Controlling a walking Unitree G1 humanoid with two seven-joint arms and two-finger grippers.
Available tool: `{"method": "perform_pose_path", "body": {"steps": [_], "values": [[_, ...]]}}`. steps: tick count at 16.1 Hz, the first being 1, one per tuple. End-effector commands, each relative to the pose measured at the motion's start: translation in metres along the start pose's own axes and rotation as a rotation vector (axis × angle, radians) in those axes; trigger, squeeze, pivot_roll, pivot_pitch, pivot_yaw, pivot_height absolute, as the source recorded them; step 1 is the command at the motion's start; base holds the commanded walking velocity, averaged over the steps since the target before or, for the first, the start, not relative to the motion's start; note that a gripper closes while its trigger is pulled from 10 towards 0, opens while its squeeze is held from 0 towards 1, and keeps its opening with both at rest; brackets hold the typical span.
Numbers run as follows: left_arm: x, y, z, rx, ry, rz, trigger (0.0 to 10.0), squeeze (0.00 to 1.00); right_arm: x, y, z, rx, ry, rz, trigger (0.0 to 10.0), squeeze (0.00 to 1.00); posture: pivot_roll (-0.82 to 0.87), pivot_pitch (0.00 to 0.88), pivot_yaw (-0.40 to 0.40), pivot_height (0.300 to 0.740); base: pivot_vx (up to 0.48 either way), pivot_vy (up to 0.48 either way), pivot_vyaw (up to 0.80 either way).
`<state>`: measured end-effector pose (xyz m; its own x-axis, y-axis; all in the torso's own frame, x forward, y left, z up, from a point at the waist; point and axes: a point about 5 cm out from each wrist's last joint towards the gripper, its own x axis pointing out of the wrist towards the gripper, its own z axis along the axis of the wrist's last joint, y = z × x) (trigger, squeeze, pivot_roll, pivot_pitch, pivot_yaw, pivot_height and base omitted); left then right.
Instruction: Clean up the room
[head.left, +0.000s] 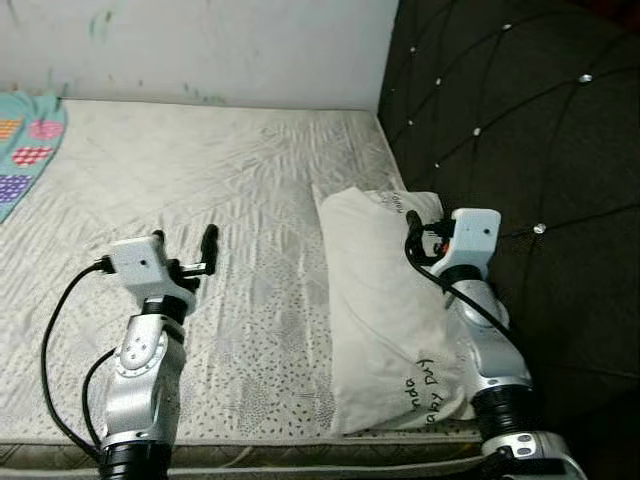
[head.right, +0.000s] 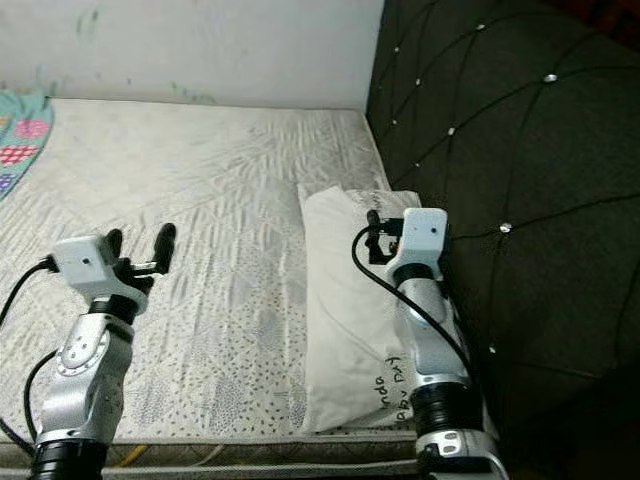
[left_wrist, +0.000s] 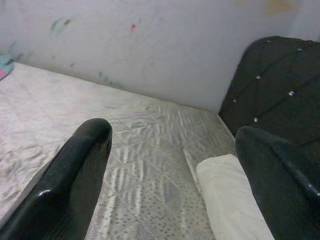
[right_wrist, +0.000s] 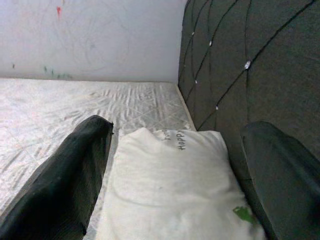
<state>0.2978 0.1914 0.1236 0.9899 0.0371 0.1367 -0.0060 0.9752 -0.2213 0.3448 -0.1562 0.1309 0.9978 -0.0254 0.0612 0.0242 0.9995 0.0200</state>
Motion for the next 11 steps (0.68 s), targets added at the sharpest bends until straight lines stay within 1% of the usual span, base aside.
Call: {"method": "perform_pose_path", "body": {"steps": [1,3,4,5,6,7,9,10,11], "values": [[0.001,-0.001,0.0,-0.012,0.006,0.002,10.0,0.0,0.0,-0.003,0.004,0.01,-0.008,-0.019,10.0,0.0,0.0,0.0,-0.004,0.74,0.0,0.0,0.0],[0.004,-0.006,0.001,-0.011,0.013,-0.021,10.0,0.0,0.002,-0.006,0.008,0.0,-0.022,-0.024,10.0,0.0,-0.01,0.0,0.012,0.74,0.0,0.0,0.0],[0.007,-0.01,0.002,-0.007,0.015,-0.047,10.0,0.0,0.004,-0.01,0.011,0.0,-0.036,-0.044,10.0,0.0,0.0,0.0,0.016,0.74,0.0,0.0,0.0],[0.007,-0.008,-0.002,0.01,0.03,-0.051,10.0,0.0,0.005,-0.015,0.009,0.021,-0.03,-0.094,10.0,0.0,0.0,0.0,0.026,0.74,0.0,0.0,0.0],[0.007,-0.008,-0.001,0.007,0.028,-0.049,10.0,0.0,0.004,-0.015,0.009,0.035,-0.029,-0.103,10.0,0.0,0.0,0.0,0.027,0.74,0.0,0.0,0.0],[0.008,-0.009,0.002,0.007,0.021,-0.05,10.0,0.0,0.005,-0.012,0.014,0.045,-0.046,-0.097,10.0,0.0,0.01,0.0,0.024,0.74,0.0,0.0,0.0],[0.012,-0.008,0.005,0.014,0.014,-0.047,10.0,0.0,0.008,-0.001,0.018,0.025,-0.065,-0.05,10.0,0.0,0.02,0.0,0.021,0.74,0.0,0.0,0.0],[0.01,-0.004,0.006,0.013,0.013,-0.031,10.0,0.0,0.008,-0.002,0.016,0.024,-0.055,-0.058,10.0,0.0,0.03,0.0,0.017,0.74,0.0,0.0,0.0],[0.004,-0.002,0.004,0.01,0.019,-0.023,10.0,0.0,0.006,-0.003,0.014,0.025,-0.054,-0.062,10.0,0.0,0.03,0.0,0.012,0.74,0.0,0.0,0.0]]}}
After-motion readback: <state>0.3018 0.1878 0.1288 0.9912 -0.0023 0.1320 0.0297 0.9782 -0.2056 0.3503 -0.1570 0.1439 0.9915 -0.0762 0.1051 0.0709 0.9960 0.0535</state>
